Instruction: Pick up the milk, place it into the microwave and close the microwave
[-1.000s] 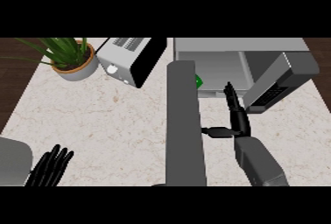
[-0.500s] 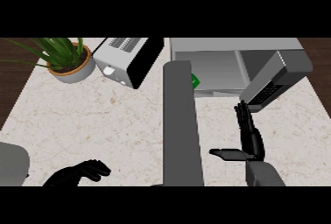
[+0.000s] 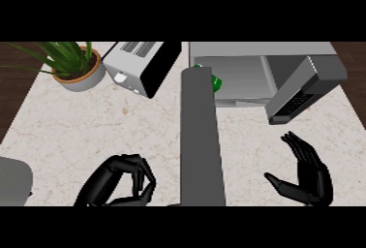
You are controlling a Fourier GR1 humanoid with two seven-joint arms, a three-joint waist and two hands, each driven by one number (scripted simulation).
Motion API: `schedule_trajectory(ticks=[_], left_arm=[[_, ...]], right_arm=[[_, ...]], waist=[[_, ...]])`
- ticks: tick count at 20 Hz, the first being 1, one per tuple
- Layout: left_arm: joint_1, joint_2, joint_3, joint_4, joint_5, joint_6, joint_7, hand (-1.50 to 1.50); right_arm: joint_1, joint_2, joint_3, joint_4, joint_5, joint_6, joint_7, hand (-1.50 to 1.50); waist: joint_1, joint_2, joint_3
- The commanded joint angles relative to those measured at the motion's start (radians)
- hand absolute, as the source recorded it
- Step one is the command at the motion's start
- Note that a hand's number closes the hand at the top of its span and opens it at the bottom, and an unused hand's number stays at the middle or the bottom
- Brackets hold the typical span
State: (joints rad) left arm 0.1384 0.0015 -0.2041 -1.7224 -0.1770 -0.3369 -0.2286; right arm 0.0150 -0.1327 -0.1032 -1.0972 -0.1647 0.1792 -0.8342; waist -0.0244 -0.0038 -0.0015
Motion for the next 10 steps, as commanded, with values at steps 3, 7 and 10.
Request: schedule_trajectory(ticks=[3, 7, 10], left_arm=[[-0.21, -0.001, -0.158, 0.167, -0.045, 0.17, 0.036, 1.5], [-0.356, -0.001, -0.226, 0.329, -0.008, 0.218, 0.027, 1.5], [-0.425, -0.001, -0.333, 0.412, -0.053, 0.339, -0.02, 1.5]], right_arm=[[0.125, -0.069, -0.053, -0.179, -0.088, 0.065, 0.075, -1.5], [0.113, -0.111, -0.08, -0.242, -0.089, 0.051, 0.118, -1.5], [0.121, -0.146, -0.08, -0.292, -0.077, 0.063, 0.137, -1.5]], waist=[[0.004, 0.003, 0.001], [0.002, 0.005, 0.001], [-0.003, 0.005, 0.0]])
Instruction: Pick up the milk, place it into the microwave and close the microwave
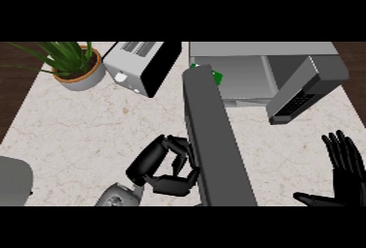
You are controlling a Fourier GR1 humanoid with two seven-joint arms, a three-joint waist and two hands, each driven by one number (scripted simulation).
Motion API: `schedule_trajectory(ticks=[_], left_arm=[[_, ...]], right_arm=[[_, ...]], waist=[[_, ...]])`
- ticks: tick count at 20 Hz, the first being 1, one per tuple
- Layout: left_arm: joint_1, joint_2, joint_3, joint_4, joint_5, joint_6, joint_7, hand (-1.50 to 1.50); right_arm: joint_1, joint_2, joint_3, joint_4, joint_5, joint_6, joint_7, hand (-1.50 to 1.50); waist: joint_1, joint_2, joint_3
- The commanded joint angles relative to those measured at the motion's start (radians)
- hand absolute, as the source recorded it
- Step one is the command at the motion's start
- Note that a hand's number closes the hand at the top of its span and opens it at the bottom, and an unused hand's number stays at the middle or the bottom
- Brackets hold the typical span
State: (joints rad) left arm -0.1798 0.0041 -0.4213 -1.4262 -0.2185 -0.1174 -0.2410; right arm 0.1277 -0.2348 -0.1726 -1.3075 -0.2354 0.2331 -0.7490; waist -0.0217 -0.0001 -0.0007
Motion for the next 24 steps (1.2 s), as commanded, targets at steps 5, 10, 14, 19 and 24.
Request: schedule_trajectory(ticks=[5, 10, 14, 19, 24], left_arm=[[-0.257, -0.004, -0.26, 0.294, 0.131, 0.234, 0.068, 1.5], [-0.393, -0.004, -0.43, 0.416, 0.292, 0.373, 0.122, 1.5], [-0.495, -0.004, -0.494, 0.461, 0.427, 0.367, 0.162, 1.5], [-0.501, -0.004, -0.516, 0.46, 0.53, 0.458, 0.069, -1.5], [-0.584, -0.004, -0.465, 0.453, 0.626, 0.483, -0.017, 1.5]], right_arm=[[0.118, 0.014, 0.039, -0.261, -0.019, 0.001, 0.108, -1.5], [0.009, -0.062, -0.009, -0.253, -0.1, 0.076, 0.155, -1.5], [0.044, -0.075, 0.008, -0.293, -0.117, 0.123, 0.162, -1.5], [-0.017, -0.106, 0.039, -0.358, -0.171, 0.174, 0.235, -1.5], [-0.076, -0.131, 0.041, -0.382, -0.192, 0.193, 0.254, -1.5]], waist=[[-0.022, 0.002, -0.001], [-0.053, 0.01, -0.001], [-0.095, 0.015, -0.001], [-0.146, 0.027, -0.004], [-0.19, 0.043, -0.006]])
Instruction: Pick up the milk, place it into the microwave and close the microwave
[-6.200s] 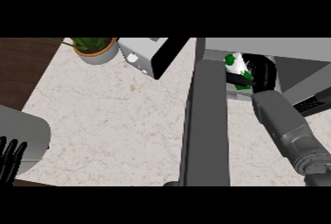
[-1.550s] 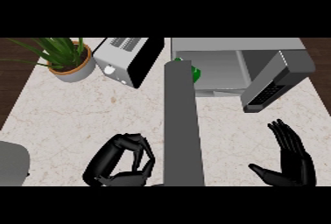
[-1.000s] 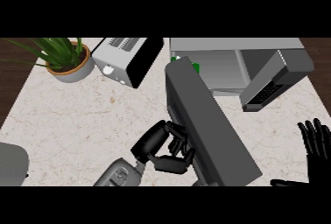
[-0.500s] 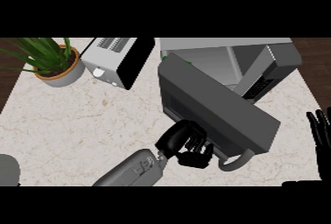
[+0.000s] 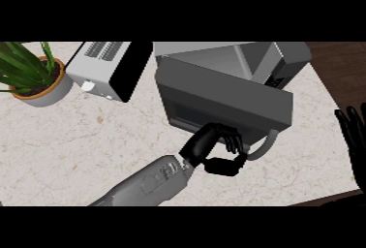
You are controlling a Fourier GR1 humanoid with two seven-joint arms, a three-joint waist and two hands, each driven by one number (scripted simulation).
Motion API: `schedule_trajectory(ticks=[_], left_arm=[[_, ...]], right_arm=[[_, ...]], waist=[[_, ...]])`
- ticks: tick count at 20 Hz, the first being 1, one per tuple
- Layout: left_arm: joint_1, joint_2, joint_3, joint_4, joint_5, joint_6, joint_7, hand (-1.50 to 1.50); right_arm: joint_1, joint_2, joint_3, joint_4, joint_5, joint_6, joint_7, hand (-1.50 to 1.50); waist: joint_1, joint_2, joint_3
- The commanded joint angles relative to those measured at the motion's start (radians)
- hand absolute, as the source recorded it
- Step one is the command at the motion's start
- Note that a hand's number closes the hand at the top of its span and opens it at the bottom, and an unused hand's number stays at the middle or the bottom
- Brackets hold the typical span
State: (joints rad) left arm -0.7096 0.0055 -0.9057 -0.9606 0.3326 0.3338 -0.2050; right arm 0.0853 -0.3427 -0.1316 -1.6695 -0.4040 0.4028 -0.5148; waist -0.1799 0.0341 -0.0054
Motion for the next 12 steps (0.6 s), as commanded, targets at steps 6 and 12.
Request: schedule_trajectory(ticks=[6, 12], left_arm=[[-0.175, -0.005, 0.058, 0.038, 0.156, 0.047, -0.076, 1.5], [-0.248, -0.005, 0.08, 0.105, 0.221, 0.074, -0.089, 1.5]], right_arm=[[-0.059, -0.035, 0.028, -0.058, -0.046, 0.048, 0.055, -1.5], [-0.082, -0.062, 0.014, -0.088, -0.093, 0.068, 0.082, -1.5]], waist=[[-0.094, 0.022, 0.0], [-0.149, 0.032, 0.002]])
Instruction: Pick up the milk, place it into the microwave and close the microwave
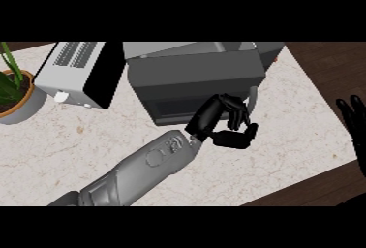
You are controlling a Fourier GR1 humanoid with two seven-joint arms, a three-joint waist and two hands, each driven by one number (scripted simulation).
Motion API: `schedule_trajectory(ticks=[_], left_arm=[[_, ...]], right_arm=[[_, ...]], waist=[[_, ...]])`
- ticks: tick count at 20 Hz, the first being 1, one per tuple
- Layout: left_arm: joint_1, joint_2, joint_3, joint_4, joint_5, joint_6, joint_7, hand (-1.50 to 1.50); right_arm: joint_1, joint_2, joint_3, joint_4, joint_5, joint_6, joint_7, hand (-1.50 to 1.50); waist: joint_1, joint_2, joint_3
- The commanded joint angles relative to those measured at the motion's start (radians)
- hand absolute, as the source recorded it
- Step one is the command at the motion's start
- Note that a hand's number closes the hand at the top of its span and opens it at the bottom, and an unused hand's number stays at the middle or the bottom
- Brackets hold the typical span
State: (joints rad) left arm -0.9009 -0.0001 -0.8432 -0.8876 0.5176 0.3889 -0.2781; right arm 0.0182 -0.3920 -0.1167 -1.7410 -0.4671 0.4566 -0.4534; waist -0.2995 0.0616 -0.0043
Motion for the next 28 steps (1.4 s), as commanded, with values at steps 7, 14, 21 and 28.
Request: schedule_trajectory(ticks=[7, 14, 21, 28], left_arm=[[-0.148, 0.0, 0.048, 0.106, 0.092, 0.029, -0.034, 1.5], [-0.239, 0.001, 0.081, 0.166, 0.143, 0.042, -0.03, 1.5], [-0.233, 0.001, 0.065, 0.175, 0.163, 0.087, -0.049, 1.5], [-0.23, 0.002, 0.054, 0.164, 0.184, 0.125, -0.066, 1.5]], right_arm=[[-0.035, -0.043, 0.005, -0.028, -0.061, 0.04, 0.057, -1.5], [-0.075, -0.087, -0.002, -0.046, -0.094, 0.056, 0.099, -1.5], [-0.112, -0.12, -0.03, -0.043, -0.131, 0.054, 0.128, -1.5], [-0.134, -0.163, -0.062, -0.034, -0.151, 0.053, 0.155, -1.5]], waist=[[-0.077, 0.026, 0.004], [-0.111, 0.034, 0.004], [-0.136, 0.042, 0.005], [-0.152, 0.041, 0.005]])
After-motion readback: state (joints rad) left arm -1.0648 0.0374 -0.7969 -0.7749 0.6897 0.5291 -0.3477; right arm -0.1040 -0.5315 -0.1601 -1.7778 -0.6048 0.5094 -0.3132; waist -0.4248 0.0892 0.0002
